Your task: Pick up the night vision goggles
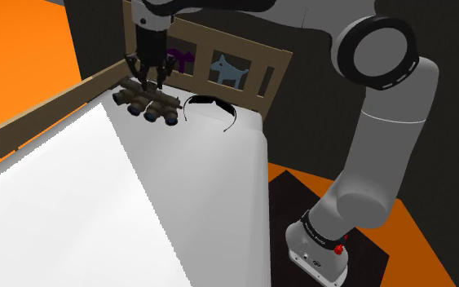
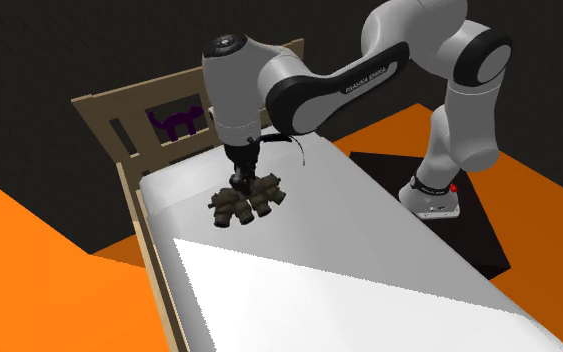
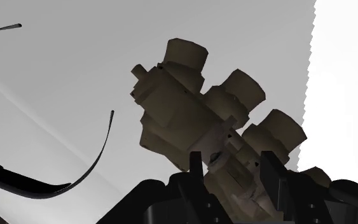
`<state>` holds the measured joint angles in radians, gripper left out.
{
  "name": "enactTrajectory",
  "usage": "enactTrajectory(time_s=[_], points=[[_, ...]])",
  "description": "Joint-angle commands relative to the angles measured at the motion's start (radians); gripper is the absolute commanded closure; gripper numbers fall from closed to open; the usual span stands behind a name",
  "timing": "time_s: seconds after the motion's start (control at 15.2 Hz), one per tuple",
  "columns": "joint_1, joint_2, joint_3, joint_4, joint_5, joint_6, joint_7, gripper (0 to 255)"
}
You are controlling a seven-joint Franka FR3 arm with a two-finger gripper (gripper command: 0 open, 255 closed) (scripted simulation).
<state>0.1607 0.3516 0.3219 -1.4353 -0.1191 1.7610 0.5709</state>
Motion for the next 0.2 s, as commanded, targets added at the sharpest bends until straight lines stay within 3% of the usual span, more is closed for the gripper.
enactTrajectory(time_s=[0.0, 0.13], points=[[0.003, 0.003, 0.001, 0.034, -0.001, -0.030, -0.001, 255], [0.003, 0.003, 0.001, 0.036, -0.001, -0.032, -0.001, 255]])
